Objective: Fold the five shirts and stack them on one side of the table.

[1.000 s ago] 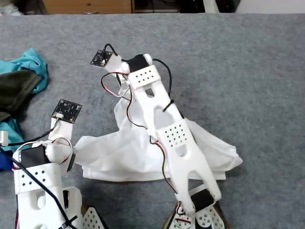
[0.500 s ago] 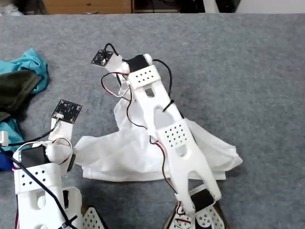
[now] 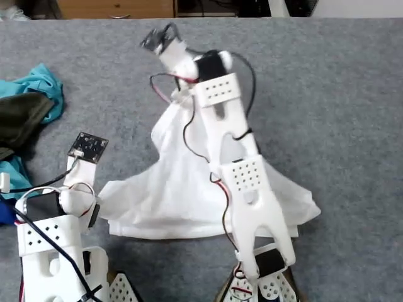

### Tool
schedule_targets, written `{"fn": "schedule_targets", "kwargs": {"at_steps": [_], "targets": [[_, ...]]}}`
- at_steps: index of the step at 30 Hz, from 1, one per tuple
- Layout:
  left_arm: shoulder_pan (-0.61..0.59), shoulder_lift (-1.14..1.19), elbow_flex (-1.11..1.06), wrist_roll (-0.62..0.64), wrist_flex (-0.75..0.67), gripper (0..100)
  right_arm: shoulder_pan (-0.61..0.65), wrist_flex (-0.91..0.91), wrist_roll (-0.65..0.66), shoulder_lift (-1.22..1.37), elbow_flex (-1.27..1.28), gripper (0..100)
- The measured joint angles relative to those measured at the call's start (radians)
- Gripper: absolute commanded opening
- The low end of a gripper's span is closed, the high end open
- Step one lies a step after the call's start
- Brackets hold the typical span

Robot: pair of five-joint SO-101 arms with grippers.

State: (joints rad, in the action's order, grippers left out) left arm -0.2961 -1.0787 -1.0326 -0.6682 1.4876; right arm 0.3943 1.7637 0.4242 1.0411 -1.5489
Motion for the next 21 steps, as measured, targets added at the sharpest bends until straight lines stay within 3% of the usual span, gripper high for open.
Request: {"fn": "schedule_targets", "kwargs": {"at_steps": [6,15,21], "targets": [[0.0,0.0,0.189,0.121,0.028,2,-0.041,0.0,-0.041,-0.273,0.0,0.3],[0.0,0.0,0.661,0.347,0.028,2,-0.135,0.003,-0.043,-0.852,0.078,0.2],[0.0,0.0,0.922,0.545,-0.044,2,-0.232,0.003,-0.043,-1.249,0.133,0.2]]}}
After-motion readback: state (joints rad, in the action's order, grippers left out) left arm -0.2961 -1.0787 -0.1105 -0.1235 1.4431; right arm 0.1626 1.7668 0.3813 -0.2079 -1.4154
